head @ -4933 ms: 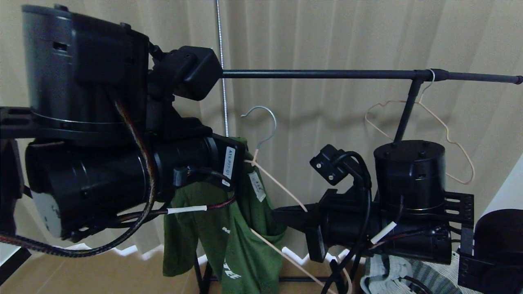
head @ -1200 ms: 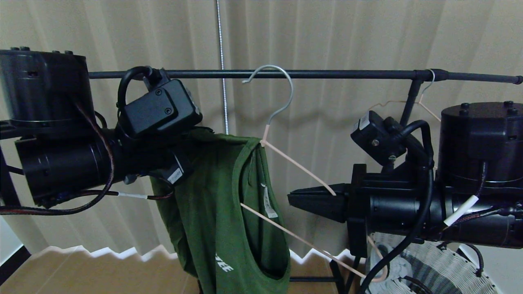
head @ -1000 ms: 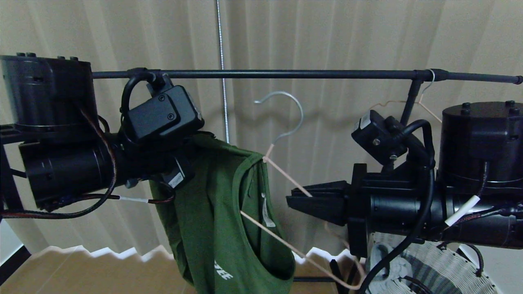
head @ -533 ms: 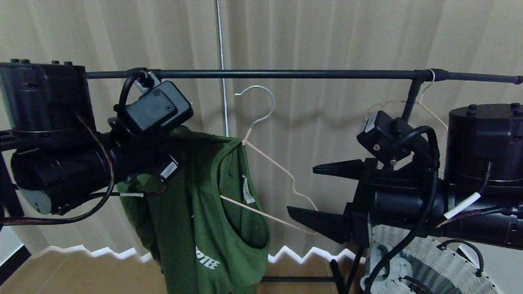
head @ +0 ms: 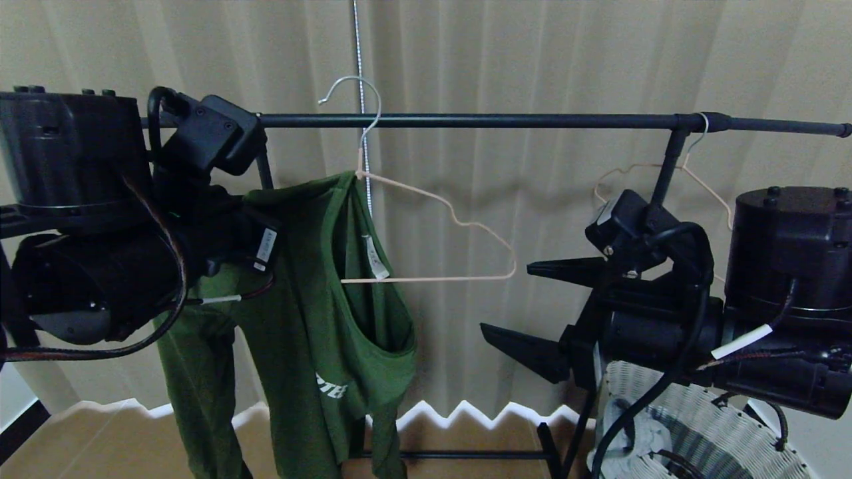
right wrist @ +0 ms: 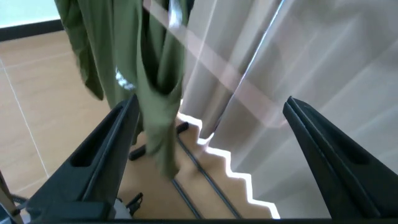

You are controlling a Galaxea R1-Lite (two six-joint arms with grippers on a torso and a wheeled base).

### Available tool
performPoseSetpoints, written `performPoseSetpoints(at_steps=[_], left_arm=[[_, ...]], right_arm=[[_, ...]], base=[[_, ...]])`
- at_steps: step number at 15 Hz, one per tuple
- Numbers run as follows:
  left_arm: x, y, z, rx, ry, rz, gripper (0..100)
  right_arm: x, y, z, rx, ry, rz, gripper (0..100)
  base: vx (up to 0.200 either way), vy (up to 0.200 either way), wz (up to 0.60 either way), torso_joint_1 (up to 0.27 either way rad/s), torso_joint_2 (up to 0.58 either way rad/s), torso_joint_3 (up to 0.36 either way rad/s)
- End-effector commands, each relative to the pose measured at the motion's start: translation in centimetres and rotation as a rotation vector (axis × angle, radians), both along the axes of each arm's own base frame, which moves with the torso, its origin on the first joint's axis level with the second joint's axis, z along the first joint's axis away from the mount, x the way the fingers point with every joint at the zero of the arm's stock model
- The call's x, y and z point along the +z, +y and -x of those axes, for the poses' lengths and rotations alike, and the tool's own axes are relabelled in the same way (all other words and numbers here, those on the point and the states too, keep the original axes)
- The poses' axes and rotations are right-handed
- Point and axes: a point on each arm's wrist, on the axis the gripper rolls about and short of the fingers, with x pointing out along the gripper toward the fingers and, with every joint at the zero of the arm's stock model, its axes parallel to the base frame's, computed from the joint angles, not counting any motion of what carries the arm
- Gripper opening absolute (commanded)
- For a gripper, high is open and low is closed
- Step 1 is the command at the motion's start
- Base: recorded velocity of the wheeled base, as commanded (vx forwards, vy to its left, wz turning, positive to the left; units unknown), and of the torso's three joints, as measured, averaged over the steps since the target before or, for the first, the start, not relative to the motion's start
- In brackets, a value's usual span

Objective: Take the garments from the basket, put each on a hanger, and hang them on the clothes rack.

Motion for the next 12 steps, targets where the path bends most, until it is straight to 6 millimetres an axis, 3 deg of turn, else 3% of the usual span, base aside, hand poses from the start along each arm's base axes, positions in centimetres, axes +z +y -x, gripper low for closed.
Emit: performPoseSetpoints(at_steps=[1,5,12], left_arm=[[0.6,-0.1,-0.1,0.006,-0.017,0.037,0],[2.1,-0.8,0.1,-0.023,-0.054,0.163,0],[3.2,-2.1,0.7,-0.074,-0.074,0.228,0]], right_arm=[[-0.6,0.0,0.1,0.005,0.016,0.012,100],[-1.8,1.3,-0.2,0.030,0.029,0.022,100],[-3.0,4.7,-3.3,-0.033,-0.075,-0.041,100]], base=[[0.000,0.000,0.00,0.000,0.00,0.000],[0.000,0.000,0.00,0.000,0.00,0.000],[0.000,0.000,0.00,0.000,0.00,0.000]])
